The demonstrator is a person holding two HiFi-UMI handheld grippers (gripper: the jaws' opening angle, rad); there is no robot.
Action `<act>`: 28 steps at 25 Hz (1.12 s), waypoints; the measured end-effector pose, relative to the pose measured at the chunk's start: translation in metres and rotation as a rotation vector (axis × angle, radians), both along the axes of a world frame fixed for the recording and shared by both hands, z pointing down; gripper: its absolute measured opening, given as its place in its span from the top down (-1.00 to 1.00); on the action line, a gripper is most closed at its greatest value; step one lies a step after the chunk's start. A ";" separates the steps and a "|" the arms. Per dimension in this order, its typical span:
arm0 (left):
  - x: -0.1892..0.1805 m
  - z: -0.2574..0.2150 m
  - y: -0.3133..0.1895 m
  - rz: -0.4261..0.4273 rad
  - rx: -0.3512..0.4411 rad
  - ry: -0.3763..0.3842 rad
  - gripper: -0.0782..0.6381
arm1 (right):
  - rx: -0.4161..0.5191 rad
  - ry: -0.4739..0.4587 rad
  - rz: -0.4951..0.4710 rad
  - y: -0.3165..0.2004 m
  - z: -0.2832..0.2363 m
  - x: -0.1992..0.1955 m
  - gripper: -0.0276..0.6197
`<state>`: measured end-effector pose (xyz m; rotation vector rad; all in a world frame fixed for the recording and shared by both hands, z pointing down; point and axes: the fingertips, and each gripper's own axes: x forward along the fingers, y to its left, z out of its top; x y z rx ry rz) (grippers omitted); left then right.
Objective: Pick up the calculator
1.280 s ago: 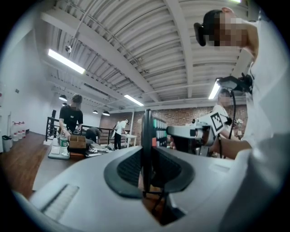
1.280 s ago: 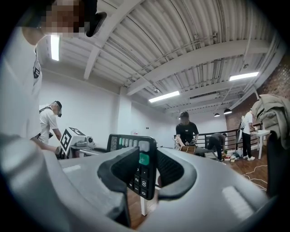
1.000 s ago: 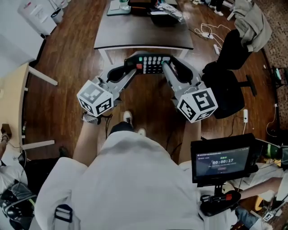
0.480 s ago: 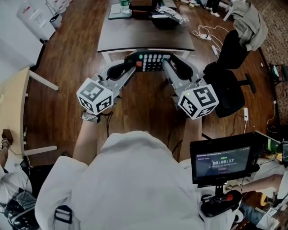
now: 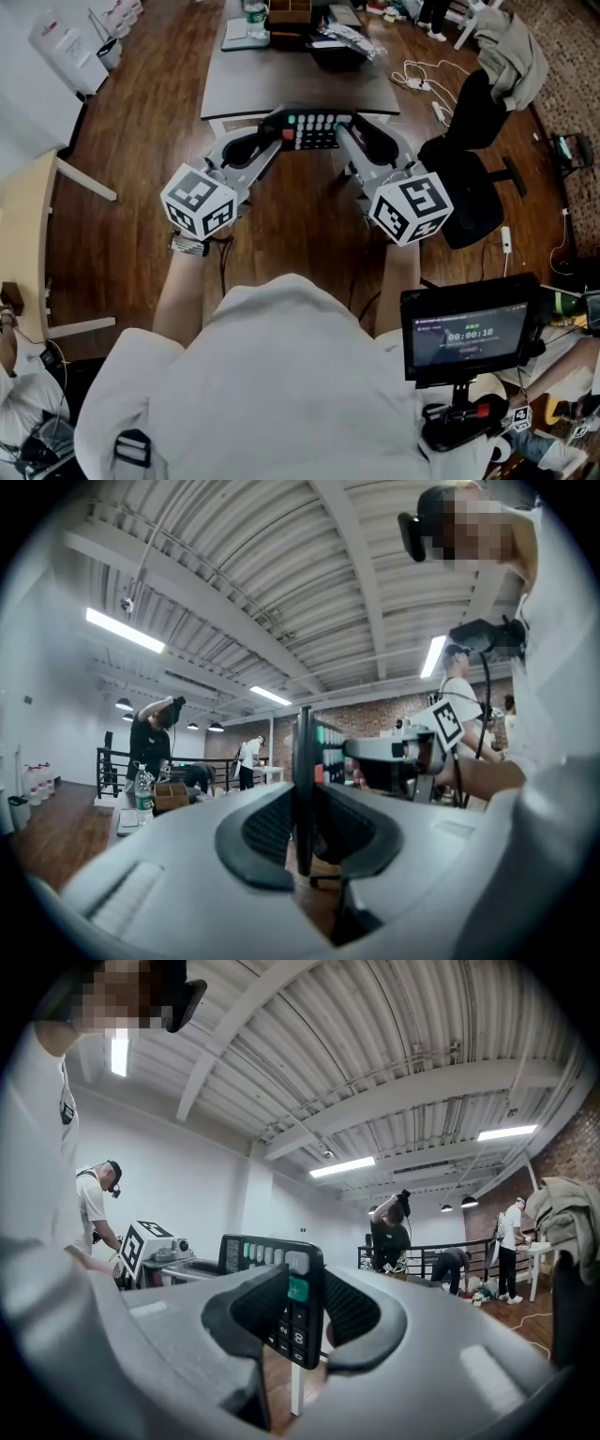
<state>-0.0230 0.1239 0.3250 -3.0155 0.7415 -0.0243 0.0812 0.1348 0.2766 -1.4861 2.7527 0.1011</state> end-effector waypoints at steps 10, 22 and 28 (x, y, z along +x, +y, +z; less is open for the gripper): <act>0.001 0.003 -0.002 0.006 -0.007 0.004 0.58 | -0.001 0.019 0.010 -0.003 0.001 0.002 0.58; 0.004 0.006 -0.002 -0.002 -0.030 0.002 0.58 | -0.012 0.027 0.004 -0.006 0.003 0.004 0.58; 0.004 0.008 0.001 -0.007 -0.030 0.000 0.58 | -0.015 0.022 0.000 -0.002 0.006 0.004 0.58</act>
